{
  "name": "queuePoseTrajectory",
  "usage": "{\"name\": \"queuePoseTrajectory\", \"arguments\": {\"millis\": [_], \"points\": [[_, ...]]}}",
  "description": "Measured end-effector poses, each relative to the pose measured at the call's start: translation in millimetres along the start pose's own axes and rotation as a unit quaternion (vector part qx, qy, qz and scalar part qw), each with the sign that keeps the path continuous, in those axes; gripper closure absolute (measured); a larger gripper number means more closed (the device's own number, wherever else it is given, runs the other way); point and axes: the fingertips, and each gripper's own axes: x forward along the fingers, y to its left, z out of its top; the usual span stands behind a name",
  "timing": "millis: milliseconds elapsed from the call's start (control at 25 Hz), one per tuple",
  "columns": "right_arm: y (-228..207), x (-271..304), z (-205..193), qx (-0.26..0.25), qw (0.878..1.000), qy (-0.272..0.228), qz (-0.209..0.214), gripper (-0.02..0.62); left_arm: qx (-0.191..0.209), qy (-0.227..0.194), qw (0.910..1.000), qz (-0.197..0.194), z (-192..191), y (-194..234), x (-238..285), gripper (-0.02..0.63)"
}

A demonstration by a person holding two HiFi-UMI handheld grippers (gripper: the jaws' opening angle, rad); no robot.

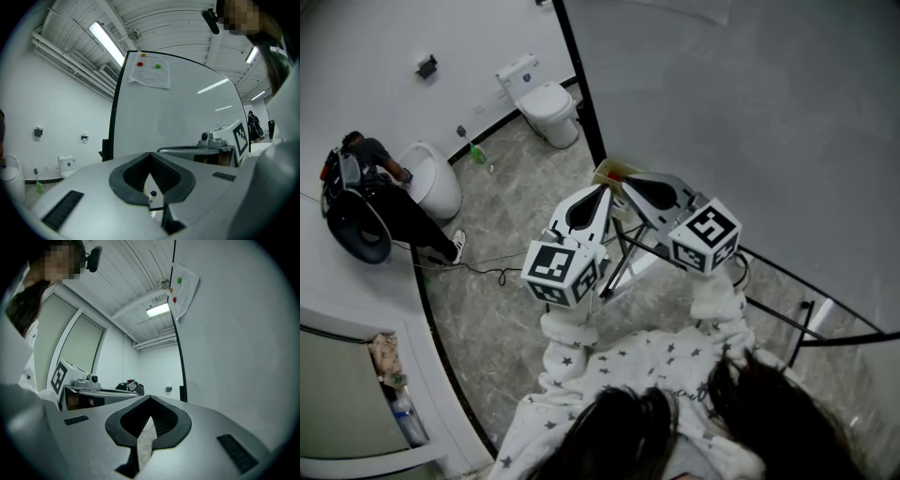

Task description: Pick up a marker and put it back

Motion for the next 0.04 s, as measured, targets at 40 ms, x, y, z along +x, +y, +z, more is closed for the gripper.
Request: {"name": "queuePoseTrajectory", "arguments": {"millis": [40], "points": [[0.4,-0.1,0.7,0.000,1.000,0.000,0.000,0.591,0.000,0.000,1.0000,0.000,0.7,-0.3,-0.3,0.604]]}}
